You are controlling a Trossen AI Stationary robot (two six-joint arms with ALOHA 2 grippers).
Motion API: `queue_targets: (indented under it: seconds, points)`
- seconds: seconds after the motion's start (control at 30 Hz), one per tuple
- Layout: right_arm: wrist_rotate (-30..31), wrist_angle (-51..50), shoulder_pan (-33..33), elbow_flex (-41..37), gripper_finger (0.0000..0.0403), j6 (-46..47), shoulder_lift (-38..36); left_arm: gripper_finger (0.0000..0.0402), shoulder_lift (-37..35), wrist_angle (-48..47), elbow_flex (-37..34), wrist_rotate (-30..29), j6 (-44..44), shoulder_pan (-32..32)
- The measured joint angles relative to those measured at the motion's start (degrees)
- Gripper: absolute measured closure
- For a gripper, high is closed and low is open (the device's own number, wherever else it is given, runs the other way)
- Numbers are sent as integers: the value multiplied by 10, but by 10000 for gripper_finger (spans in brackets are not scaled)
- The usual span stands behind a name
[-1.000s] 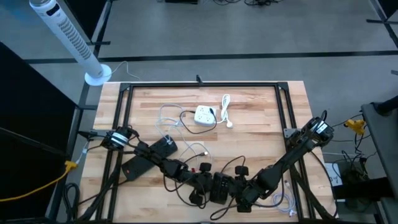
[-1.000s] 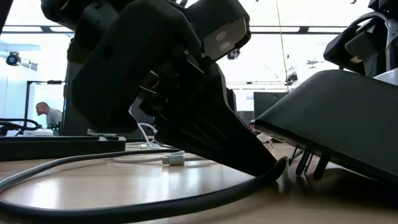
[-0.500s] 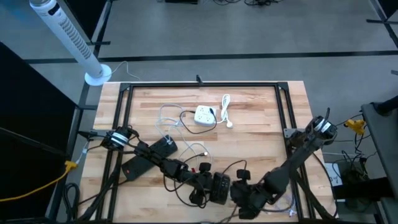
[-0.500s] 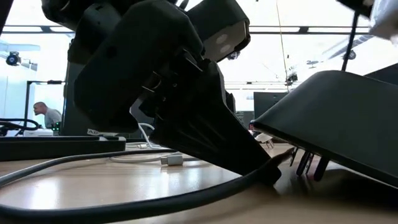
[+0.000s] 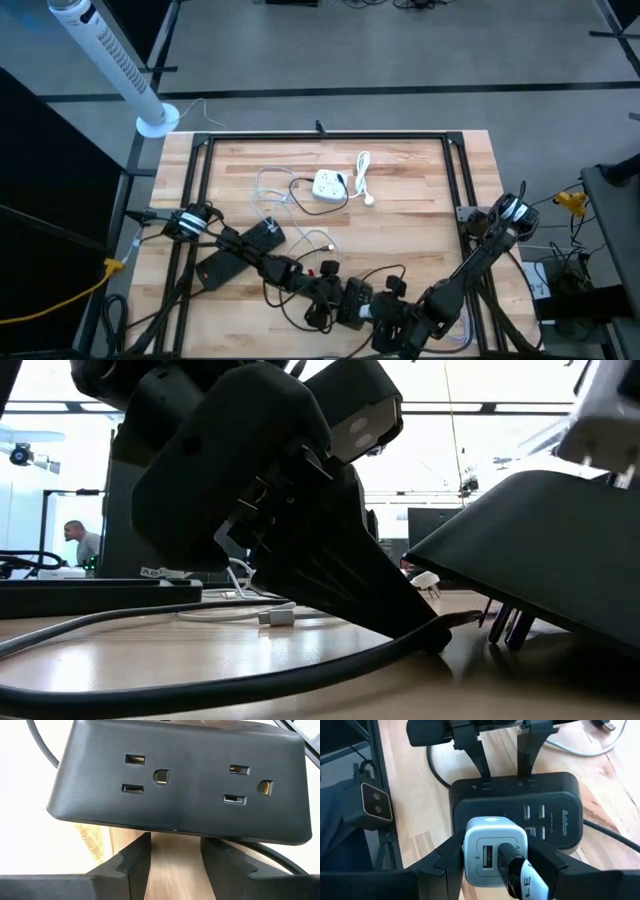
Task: Insert USB
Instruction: Insert the white charger adapter into the bottom black outlet extension
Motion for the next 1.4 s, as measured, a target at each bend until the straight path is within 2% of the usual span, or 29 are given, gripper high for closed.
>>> queue_targets:
  seconds: [0.73,1.07,1.4]
  points:
    - [-19,14,-21,0,258,-19,12,274,0,-2,0,0,0,0]
    - [-11,34,-22,-11,258,-14,12,272,0,-2,0,0,6,0]
    - [0,36,-23,-20,258,-4,12,288,0,-3,0,0,6,-1]
